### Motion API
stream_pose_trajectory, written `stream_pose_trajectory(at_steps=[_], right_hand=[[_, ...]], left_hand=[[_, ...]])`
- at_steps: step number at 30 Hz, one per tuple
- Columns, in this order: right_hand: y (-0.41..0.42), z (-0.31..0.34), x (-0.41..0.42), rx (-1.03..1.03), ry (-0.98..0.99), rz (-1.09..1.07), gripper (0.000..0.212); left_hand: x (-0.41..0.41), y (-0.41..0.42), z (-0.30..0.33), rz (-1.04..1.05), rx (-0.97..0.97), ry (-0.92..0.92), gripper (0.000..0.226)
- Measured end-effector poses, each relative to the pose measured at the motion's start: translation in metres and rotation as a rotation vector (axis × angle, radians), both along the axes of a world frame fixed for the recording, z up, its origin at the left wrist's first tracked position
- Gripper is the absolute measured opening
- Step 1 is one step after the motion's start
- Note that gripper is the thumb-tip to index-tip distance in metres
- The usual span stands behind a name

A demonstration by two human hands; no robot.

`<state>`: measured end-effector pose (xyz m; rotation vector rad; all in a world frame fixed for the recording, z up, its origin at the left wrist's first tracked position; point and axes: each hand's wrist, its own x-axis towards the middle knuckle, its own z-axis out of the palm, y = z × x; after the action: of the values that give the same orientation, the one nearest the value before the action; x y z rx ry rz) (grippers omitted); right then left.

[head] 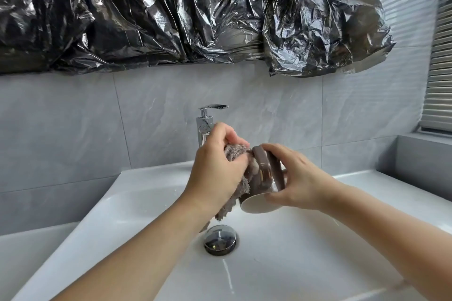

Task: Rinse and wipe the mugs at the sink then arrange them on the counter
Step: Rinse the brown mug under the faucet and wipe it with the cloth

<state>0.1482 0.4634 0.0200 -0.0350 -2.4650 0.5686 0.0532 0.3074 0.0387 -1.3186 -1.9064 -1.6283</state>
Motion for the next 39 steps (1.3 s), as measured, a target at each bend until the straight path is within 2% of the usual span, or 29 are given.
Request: stream_pose_trajectory(at_steps=[4, 9, 13, 18, 21, 25, 29, 35, 36, 39], right_hand=[[0.002, 0.001, 0.002, -0.018, 0.021, -0.011, 0.094], [0.003, 0.0, -0.001, -0.002, 0.014, -0.029, 0.093], [0.0, 0.0, -0.002, 0.059, -0.004, -0.047, 0.1], [0.006, -0.002, -0.001, 0.048, 0.035, -0.075, 0.089], [0.011, -0.002, -0.002, 0.051, 0.053, -0.091, 0.087], [0.014, -0.001, -0.003, 0.074, 0.065, -0.132, 0.091], [0.021, -0.003, -0.007, 0.212, 0.082, -0.226, 0.096], [0.016, -0.007, -0.01, 0.435, 0.062, -0.189, 0.084], [0.015, -0.007, -0.01, 0.456, 0.061, -0.181, 0.082], [0.017, -0.009, -0.012, 0.472, 0.077, -0.168, 0.081]], left_hand=[[0.0, 0.001, -0.003, -0.024, -0.113, 0.085, 0.014], [0.0, 0.001, -0.004, 0.011, -0.138, 0.163, 0.03], [-0.001, 0.002, 0.002, 0.008, -0.016, 0.007, 0.042], [0.006, 0.004, -0.008, -0.055, -0.132, -0.007, 0.053], [0.008, 0.005, -0.008, -0.079, -0.178, -0.012, 0.052], [0.003, 0.001, -0.005, -0.074, -0.276, 0.041, 0.039], [-0.004, -0.002, -0.006, -0.14, -0.361, 0.017, 0.026], [-0.007, 0.0, -0.001, -0.06, -0.385, -0.112, 0.017], [-0.007, 0.001, 0.0, -0.049, -0.382, -0.127, 0.017], [-0.006, 0.001, -0.001, -0.064, -0.345, -0.147, 0.035]])
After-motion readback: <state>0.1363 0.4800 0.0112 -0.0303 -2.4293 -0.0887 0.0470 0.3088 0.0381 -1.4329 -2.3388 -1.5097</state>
